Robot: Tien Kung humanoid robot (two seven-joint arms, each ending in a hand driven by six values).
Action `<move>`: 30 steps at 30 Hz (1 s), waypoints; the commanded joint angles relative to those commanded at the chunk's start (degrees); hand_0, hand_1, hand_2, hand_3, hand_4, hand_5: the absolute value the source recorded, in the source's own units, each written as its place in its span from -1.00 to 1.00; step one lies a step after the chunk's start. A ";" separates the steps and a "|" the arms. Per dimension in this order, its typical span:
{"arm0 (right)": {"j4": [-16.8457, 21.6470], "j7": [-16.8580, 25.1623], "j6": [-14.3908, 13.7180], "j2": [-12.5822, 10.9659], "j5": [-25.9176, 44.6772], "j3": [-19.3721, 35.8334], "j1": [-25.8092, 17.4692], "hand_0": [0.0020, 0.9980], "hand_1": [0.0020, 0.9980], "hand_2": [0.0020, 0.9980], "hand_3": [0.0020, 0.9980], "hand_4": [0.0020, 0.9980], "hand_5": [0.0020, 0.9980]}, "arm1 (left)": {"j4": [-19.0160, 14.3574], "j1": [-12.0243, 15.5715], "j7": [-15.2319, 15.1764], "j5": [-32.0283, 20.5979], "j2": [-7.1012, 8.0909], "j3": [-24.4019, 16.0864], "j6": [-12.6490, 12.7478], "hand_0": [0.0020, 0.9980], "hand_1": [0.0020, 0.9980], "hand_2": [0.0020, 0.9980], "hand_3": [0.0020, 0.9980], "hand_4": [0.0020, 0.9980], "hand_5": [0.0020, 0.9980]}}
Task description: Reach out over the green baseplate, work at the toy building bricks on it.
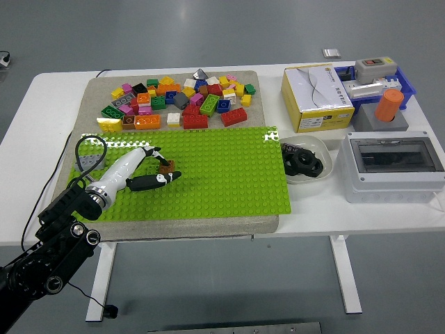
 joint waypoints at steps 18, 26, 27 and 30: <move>0.00 -0.30 0.08 1.07 -1.23 2.43 -0.40 0.38 0.16 0.44 0.41 0.50 0.65 | -4.32 -1.23 -1.79 -1.02 1.05 -1.13 1.10 0.88 0.88 0.80 0.15 0.80 0.24; 0.00 -0.44 0.09 0.65 -0.60 1.48 -0.42 0.38 0.16 0.44 0.41 0.50 0.64 | -10.83 1.63 -2.36 -2.39 2.46 -7.37 1.68 0.88 0.87 0.78 0.16 0.76 -0.30; 0.00 -0.45 0.08 0.63 -0.62 1.47 -0.43 0.38 0.15 0.44 0.41 0.50 0.63 | -11.48 1.93 -2.40 -2.48 2.67 -8.07 1.72 0.86 0.86 0.76 0.17 0.64 -0.74; 0.00 -0.50 0.06 0.61 -0.76 1.51 -0.47 0.38 0.15 0.44 0.41 0.50 0.63 | -13.20 3.10 -2.98 -2.88 3.21 -10.48 2.04 0.86 0.86 0.76 0.17 0.64 -0.74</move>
